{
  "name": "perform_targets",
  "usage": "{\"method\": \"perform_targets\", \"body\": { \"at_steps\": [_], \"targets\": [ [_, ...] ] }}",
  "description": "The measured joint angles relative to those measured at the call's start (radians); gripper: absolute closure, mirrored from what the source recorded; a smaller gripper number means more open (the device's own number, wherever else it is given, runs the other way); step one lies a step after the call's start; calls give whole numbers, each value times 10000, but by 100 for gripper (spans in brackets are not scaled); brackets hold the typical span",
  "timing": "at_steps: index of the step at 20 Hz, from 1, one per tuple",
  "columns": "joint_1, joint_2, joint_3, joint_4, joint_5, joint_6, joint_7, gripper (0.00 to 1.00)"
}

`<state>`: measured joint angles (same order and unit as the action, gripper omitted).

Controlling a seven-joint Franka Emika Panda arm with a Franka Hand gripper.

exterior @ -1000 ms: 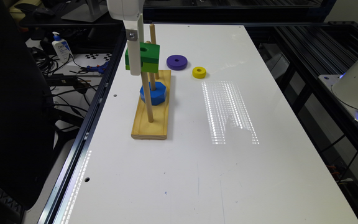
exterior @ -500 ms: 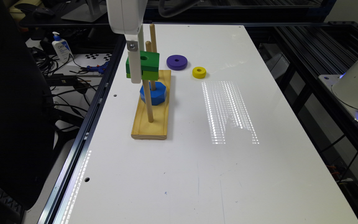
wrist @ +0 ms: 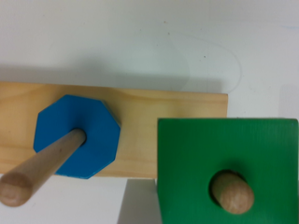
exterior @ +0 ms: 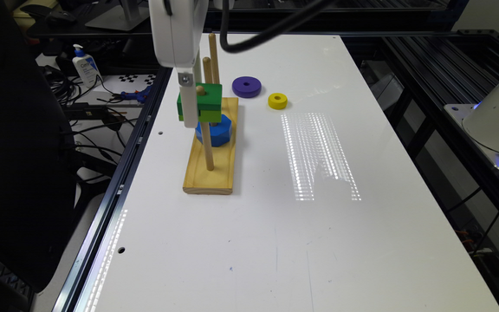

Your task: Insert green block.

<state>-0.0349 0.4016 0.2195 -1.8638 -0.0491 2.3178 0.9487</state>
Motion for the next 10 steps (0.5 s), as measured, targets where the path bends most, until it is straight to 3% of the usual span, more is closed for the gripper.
{"method": "perform_targets", "body": {
  "at_steps": [10],
  "targets": [
    [0,246,-6,2,-26,185,1,100]
  ]
}}
